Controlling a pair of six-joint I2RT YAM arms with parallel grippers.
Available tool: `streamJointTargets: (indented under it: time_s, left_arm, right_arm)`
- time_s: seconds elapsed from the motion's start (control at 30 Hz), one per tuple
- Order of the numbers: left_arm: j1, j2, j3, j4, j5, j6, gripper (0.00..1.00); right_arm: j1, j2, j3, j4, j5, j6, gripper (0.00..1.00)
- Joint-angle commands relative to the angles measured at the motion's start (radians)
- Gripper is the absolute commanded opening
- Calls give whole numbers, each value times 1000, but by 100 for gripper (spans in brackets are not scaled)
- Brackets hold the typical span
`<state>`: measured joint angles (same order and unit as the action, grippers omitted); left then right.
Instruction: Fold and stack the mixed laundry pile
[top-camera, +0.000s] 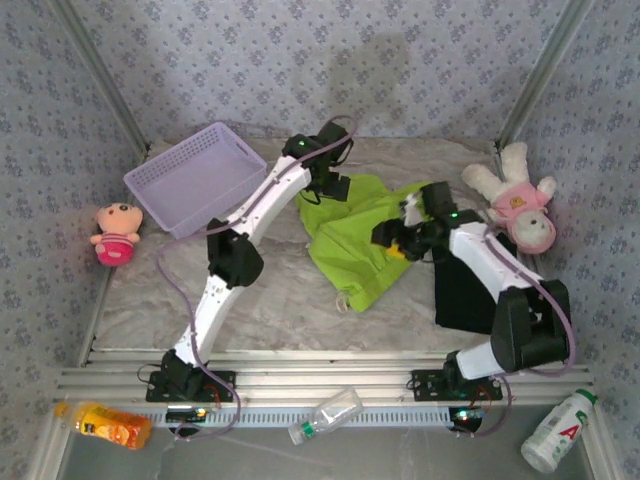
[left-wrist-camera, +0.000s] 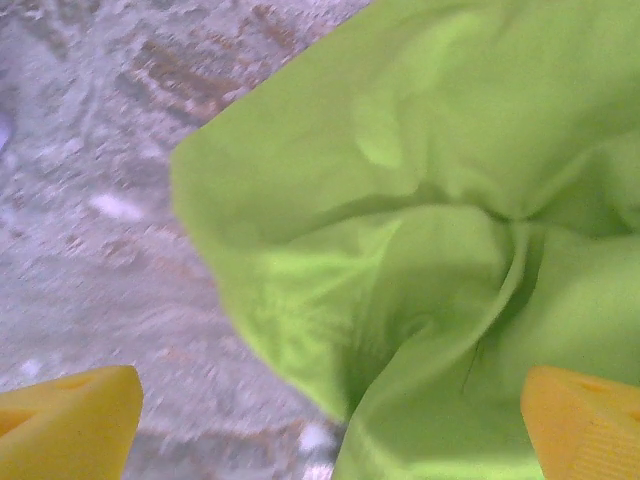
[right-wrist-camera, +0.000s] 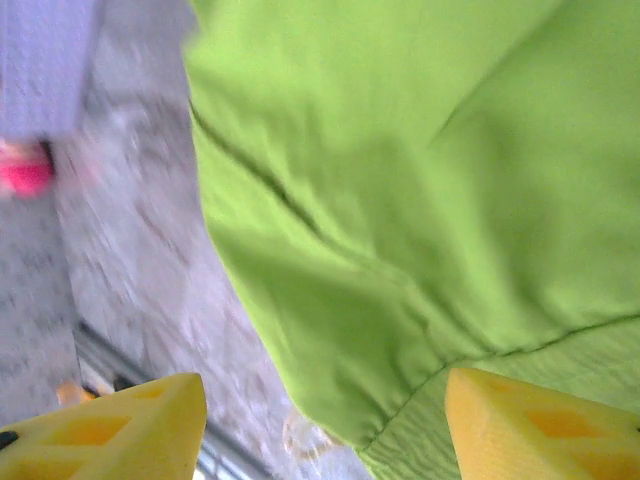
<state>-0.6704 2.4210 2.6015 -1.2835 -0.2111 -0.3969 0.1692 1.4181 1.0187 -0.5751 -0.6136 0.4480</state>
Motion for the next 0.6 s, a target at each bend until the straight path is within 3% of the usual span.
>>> streamJointTargets:
  time_s: [0.0, 0.13, 0.27, 0.43, 0.57]
  left_arm:
    - [-35, -190, -176, -47, -26, 66, 97]
    - [-176, -419, -546, 137, -95, 114, 97]
    - [-323, -507, -795, 279, -99, 113, 97]
    - [-474, -400, -840, 315, -143, 142, 97]
    - [-527, -288, -808, 333, -122, 141, 96]
  right_arm:
    - [-116, -45, 34, -95, 98, -8, 66]
    - [-229, -44, 24, -127, 148, -3, 66]
    - [-295, -44, -5, -121, 136, 9, 66]
    - [-342, -41, -40, -95, 92, 34, 65]
    - [-350, -40, -42, -114, 83, 18, 65]
